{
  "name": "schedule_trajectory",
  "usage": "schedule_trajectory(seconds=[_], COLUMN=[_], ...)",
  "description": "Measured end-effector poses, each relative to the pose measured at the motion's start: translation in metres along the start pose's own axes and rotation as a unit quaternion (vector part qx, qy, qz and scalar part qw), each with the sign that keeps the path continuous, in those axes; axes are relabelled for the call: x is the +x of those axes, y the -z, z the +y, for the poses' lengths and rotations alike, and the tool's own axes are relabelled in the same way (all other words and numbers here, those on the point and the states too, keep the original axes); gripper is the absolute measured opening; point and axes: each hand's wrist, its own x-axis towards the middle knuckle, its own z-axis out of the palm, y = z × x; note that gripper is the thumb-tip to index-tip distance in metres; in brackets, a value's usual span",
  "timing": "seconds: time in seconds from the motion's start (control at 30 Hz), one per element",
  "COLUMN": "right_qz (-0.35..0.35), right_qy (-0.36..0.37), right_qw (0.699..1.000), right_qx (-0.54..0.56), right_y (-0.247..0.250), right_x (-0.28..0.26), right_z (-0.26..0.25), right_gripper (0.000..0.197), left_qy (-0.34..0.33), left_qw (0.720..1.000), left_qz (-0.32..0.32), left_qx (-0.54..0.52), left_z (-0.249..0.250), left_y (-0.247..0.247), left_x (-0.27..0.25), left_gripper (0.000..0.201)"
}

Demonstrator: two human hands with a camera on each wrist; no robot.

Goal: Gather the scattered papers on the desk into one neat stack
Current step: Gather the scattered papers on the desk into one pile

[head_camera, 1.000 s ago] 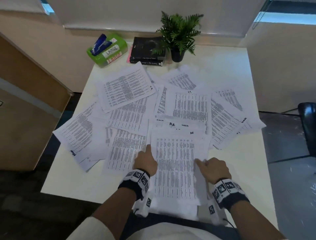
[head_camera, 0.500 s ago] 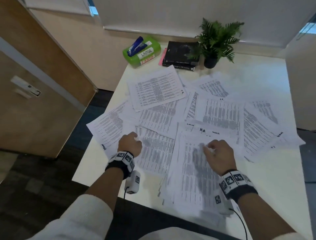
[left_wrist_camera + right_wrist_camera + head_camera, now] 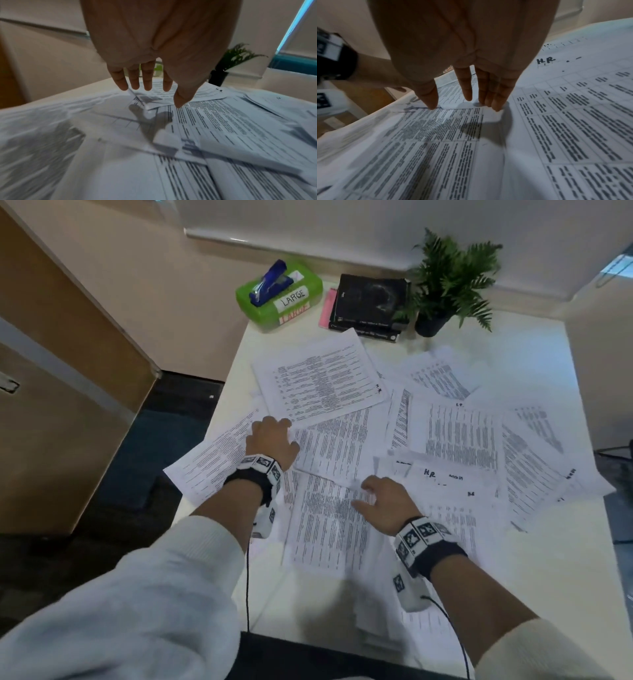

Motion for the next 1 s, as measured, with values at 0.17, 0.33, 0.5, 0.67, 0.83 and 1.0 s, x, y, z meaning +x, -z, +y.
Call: schedule_trajectory(seconds=[0.17,0.33,0.5,0.67,0.83,1.0], right_qz=[-0.050,-0.058,-0.060,-0.021,0.062,0.100], right_qy=[-0.036,-0.043,-0.056,-0.067,-0.138,-0.238], right_qw=[0.997,0.996,0.996,0.994,0.830,0.855], right_qx=[-0.039,-0.044,-0.035,0.080,0.537,0.450], right_y=[0.001,0.011,0.012,0.019,0.034,0.029], right_x=[0.000,0.004,0.007,0.007,0.003,-0.004], right_z=[-0.011,-0.017,-0.016,-0.011,0.019,0.106], right_gripper=[0.076,0.068,0.074,0.075,0.051,0.083], left_qy=[-0.084,-0.121,-0.134,-0.128,-0.282,-0.362], left_qw=[0.988,0.973,0.961,0.970,0.957,0.906], left_qz=[-0.060,-0.033,-0.015,0.047,-0.017,-0.216], left_qx=[0.113,0.191,0.241,0.202,0.067,-0.044], left_z=[0.013,0.016,0.013,0.032,0.079,0.111], left_y=[-0.002,-0.008,-0.005,0.020,0.006,-0.032], left_x=[0.047,0.065,0.066,0.042,-0.050,-0.133], left_gripper=[0.062,0.051,0.037,0.020,0.023,0.042])
